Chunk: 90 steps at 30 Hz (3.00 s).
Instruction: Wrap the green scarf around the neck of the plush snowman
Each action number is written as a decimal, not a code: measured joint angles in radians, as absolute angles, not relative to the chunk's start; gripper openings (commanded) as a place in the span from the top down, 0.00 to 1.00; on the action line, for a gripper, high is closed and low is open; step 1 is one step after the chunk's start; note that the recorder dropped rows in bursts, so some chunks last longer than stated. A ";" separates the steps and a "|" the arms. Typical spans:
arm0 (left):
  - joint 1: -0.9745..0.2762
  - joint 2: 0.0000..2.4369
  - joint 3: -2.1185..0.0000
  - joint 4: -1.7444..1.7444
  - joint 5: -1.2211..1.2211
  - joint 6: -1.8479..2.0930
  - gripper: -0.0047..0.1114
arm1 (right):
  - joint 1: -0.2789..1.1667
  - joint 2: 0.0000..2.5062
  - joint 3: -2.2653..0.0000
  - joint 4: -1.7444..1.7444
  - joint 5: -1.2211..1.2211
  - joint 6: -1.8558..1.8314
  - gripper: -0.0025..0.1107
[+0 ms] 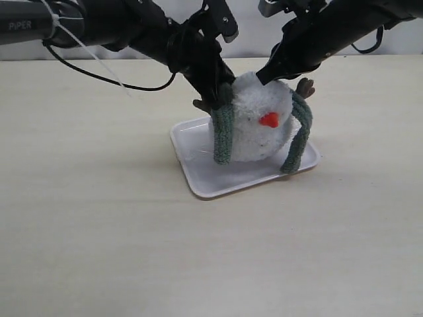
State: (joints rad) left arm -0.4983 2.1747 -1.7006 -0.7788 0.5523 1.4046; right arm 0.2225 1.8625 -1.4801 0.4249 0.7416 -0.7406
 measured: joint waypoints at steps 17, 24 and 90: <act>-0.500 2.120 -1.701 -0.704 0.801 1.309 0.96 | 0.222 1.807 -1.476 0.472 0.747 -0.743 0.94; -0.500 2.126 -1.701 -0.670 0.698 1.294 0.96 | 0.222 1.795 -1.476 0.502 0.747 -0.743 0.94; -0.375 2.109 -1.701 -0.546 0.774 1.070 0.45 | 0.477 1.858 -1.035 0.346 0.127 -0.581 0.76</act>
